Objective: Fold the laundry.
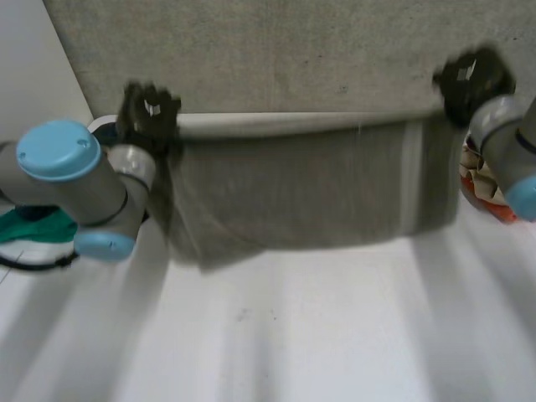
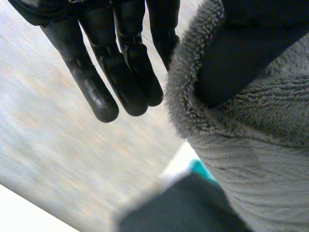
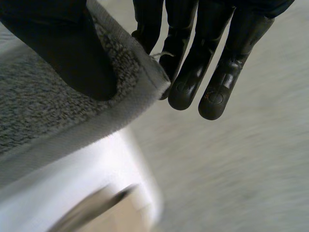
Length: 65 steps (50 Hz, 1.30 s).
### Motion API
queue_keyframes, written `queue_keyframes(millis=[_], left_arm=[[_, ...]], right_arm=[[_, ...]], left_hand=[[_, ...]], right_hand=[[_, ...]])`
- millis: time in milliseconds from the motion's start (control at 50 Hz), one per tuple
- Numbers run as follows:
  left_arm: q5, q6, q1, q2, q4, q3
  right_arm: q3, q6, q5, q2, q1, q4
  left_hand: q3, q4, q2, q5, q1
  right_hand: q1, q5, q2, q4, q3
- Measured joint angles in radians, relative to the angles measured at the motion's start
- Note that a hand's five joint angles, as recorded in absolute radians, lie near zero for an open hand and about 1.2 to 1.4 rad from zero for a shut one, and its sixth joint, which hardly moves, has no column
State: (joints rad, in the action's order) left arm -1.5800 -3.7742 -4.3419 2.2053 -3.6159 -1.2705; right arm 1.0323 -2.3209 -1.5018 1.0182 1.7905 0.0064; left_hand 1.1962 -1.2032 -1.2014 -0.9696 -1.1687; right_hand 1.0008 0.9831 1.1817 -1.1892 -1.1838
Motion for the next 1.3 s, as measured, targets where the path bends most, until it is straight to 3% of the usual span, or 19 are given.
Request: queue_keyframes(millis=[120,260,440,720,760,780,800,820,880,960,1300], left_arm=[[0.04,-0.108,-0.005,-0.02,-0.245,0.11],[0.049,-0.105,0.004,-0.158,-0.349,0.021],[0.004,-0.087,0.009,-0.294,-0.314,-0.291],[-0.045,-0.027,0.052,-0.279,-0.26,-0.631],[-0.049,-0.022,0.055,-0.268,-0.242,-0.643],[-0.05,-0.02,0.057,-0.261,-0.225,-0.649],[-0.051,-0.019,0.058,-0.256,-0.214,-0.652],[-0.05,-0.018,0.058,-0.252,-0.201,-0.654],[-0.049,-0.017,0.053,-0.246,-0.169,-0.655],[-0.047,-0.017,0.03,-0.249,-0.143,-0.656],[0.01,-0.016,-0.15,-0.28,-0.13,-0.73]], right_arm=[[-0.08,-0.113,-0.017,0.029,0.015,-0.375],[-0.02,-0.196,-0.007,0.133,0.038,-0.513],[0.22,-0.225,0.053,0.207,0.041,-0.466],[0.622,-0.204,0.19,0.192,-0.066,-0.115],[0.644,-0.205,0.215,0.188,-0.078,-0.095],[0.657,-0.207,0.233,0.186,-0.086,-0.084],[0.662,-0.209,0.242,0.186,-0.09,-0.081],[0.666,-0.211,0.254,0.185,-0.098,-0.078],[0.67,-0.217,0.273,0.185,-0.114,-0.078],[0.668,-0.228,0.284,0.181,-0.129,-0.086],[0.661,-0.264,0.277,0.146,-0.18,-0.13]], left_hand=[[0.0,0.0,0.0,0.0,0.0],[0.0,0.0,0.0,0.0,0.0],[0.0,0.0,0.0,0.0,0.0],[-0.045,0.05,0.048,0.011,0.018],[-0.097,0.103,0.112,0.048,0.066],[-0.35,0.362,0.374,0.3,0.366],[-0.35,0.362,0.374,0.3,0.366],[-0.548,0.564,0.56,0.505,0.575],[-0.781,0.802,0.799,0.745,0.789],[-0.878,0.895,0.888,0.847,0.845],[-0.855,0.865,0.858,0.803,0.826]], right_hand=[[0.0,0.0,0.0,0.0,0.0],[0.0,0.0,0.0,0.0,0.0],[0.0,0.0,0.0,0.0,0.0],[0.0,0.0,0.0,0.0,0.0],[0.0,0.0,0.0,0.0,0.0],[0.0,0.0,0.0,0.0,0.0],[0.0,0.0,0.0,0.0,0.0],[0.0,0.0,0.0,0.0,0.0],[0.0,0.0,0.0,0.0,0.0],[0.0,0.0,0.0,0.0,0.0],[0.0,0.0,0.0,0.0,0.0]])
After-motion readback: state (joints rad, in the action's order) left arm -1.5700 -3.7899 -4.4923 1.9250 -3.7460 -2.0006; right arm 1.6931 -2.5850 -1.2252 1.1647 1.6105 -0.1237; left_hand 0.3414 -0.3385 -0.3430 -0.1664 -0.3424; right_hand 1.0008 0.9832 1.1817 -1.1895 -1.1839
